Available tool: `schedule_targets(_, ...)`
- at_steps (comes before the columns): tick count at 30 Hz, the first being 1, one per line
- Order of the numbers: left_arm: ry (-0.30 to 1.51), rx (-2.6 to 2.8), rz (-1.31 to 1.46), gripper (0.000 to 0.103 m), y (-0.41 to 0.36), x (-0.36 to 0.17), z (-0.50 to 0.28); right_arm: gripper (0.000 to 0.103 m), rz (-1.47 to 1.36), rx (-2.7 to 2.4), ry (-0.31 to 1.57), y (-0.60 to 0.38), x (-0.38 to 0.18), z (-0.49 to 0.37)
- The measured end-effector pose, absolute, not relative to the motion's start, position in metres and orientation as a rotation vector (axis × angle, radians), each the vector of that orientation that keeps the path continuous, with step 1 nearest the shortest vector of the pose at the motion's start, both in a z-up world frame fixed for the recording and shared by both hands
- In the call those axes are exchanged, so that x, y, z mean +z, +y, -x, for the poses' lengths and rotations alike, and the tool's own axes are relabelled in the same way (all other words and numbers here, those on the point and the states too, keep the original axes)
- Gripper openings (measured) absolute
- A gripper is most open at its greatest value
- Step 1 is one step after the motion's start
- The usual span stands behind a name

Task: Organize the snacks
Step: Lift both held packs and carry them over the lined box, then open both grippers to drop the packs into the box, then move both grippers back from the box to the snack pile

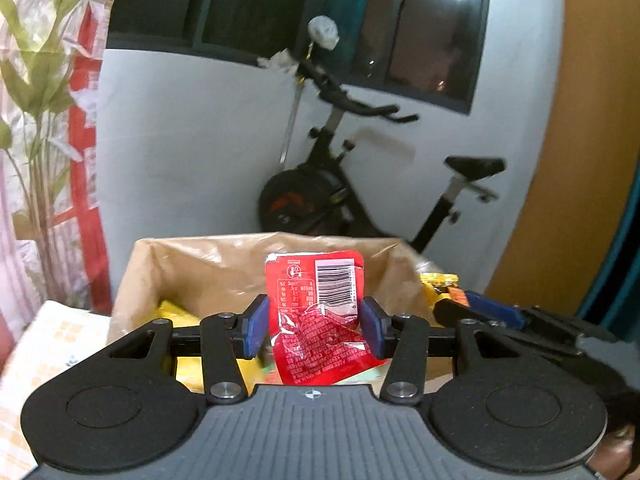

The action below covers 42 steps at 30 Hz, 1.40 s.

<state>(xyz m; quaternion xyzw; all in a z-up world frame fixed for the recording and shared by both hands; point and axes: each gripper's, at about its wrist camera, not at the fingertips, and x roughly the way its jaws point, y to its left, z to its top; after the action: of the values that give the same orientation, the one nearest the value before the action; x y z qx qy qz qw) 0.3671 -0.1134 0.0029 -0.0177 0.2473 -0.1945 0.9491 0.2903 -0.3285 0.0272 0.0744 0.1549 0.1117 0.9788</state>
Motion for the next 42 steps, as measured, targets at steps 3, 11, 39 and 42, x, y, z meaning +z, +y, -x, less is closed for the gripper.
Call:
schedule_targets(3, 0.523, -0.378, 0.017, 0.055, -0.110, -0.004, -0.379, 0.035, -0.171, 0.234, 0.352, -0.326, 0.018, -0.301)
schedule_targets(11, 0.527, -0.337, 0.017, 0.066, -0.089, -0.007, -0.363, 0.039, -0.209, 0.236, 0.377, -0.332, 0.012, -0.293)
schedule_targets(39, 0.500, -0.418, 0.098, 0.066, -0.068, -0.055, -0.245, 0.071, -0.211, 0.130, 0.396, -0.345, -0.052, -0.177)
schedule_targets(42, 0.528, -0.403, 0.090, 0.066, -0.069, -0.068, -0.244, 0.087, -0.202, 0.132, 0.467, -0.341, -0.070, -0.182)
